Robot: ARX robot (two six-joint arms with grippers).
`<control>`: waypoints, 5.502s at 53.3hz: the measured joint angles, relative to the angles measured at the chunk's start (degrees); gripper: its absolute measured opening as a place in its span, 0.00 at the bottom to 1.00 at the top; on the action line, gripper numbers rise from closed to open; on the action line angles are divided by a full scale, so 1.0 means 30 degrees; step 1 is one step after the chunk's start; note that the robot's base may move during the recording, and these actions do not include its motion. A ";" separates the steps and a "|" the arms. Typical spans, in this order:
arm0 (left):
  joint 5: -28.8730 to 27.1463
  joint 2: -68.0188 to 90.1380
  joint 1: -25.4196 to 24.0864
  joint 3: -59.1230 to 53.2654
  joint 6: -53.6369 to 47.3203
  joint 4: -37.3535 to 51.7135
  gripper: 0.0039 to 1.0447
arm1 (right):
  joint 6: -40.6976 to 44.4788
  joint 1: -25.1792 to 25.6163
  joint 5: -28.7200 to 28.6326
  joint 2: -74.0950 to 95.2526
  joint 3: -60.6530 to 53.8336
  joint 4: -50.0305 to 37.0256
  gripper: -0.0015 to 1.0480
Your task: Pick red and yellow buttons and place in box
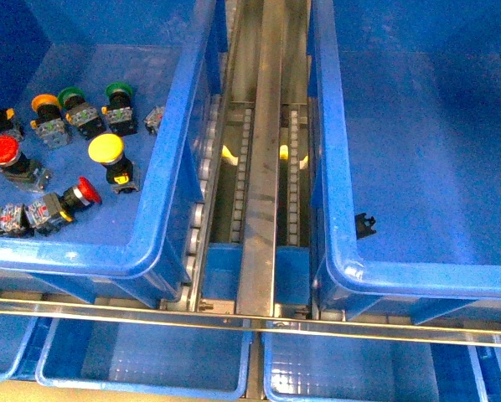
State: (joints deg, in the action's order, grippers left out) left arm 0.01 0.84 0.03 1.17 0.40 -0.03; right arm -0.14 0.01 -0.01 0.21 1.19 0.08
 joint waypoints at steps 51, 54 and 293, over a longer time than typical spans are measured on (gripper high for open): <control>-0.9967 1.5591 0.5319 1.0688 1.2568 -0.7861 0.93 | -0.0007 0.0000 0.0007 0.0000 0.0000 0.0000 0.94; -0.9704 1.6640 0.4896 1.1795 1.2473 -0.7009 0.93 | -0.0007 0.0000 0.0007 0.0000 0.0000 0.0000 0.94; 0.5479 3.5437 1.1905 2.5267 2.1048 -0.1370 0.29 | -0.0007 0.0000 0.0000 0.0000 0.0000 0.0000 0.94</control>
State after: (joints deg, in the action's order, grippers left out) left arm 16.45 107.15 35.75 76.97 63.55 -4.14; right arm -0.16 0.01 -0.01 0.21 1.19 0.08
